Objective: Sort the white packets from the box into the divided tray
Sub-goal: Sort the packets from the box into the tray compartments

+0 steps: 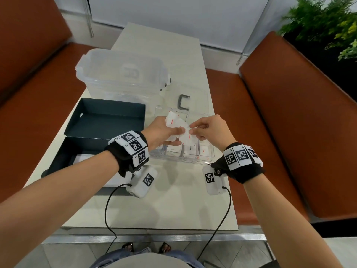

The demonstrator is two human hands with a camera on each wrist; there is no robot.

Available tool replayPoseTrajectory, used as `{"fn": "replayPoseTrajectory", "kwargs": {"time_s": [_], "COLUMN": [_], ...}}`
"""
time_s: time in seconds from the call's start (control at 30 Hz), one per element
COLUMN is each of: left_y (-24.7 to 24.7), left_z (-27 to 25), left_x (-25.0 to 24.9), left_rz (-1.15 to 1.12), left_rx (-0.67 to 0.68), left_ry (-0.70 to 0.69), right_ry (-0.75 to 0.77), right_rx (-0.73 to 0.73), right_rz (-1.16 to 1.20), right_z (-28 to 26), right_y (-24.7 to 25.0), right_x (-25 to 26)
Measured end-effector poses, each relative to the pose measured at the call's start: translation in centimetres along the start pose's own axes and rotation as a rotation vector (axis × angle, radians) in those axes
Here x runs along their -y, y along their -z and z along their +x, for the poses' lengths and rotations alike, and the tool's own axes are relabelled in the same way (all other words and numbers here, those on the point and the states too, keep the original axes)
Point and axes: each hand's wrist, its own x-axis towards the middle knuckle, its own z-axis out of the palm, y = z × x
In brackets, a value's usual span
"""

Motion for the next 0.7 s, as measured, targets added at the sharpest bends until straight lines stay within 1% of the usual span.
{"fn": "replayPoseTrajectory", "kwargs": {"time_s": [0.17,0.3,0.4,0.57,0.7], "left_y": [-0.1,-0.3,-0.6,-0.9,-1.1], "left_z": [0.3,0.2,0.2,0.2,0.3], "left_x": [0.1,0.2,0.1,0.1,0.3], "left_rz": [-0.056,-0.149,-0.206,-0.278,-0.252], "left_rx": [-0.024,0.014,0.037,0.046,0.067], "left_ry": [-0.002,0.059,0.074,0.069,0.053], "right_ry": [-0.075,-0.102,-0.095,-0.061,-0.074], "right_rx": [0.018,-0.097,-0.111,-0.138,-0.136], "right_rz": [0.07,0.199,0.239,0.216,0.258], "right_z": [0.2,0.5,0.5,0.3,0.2], "right_y": [-0.1,0.0,-0.2,-0.9,-1.2], "right_x": [-0.3,-0.1,0.1,0.3,0.3]}}
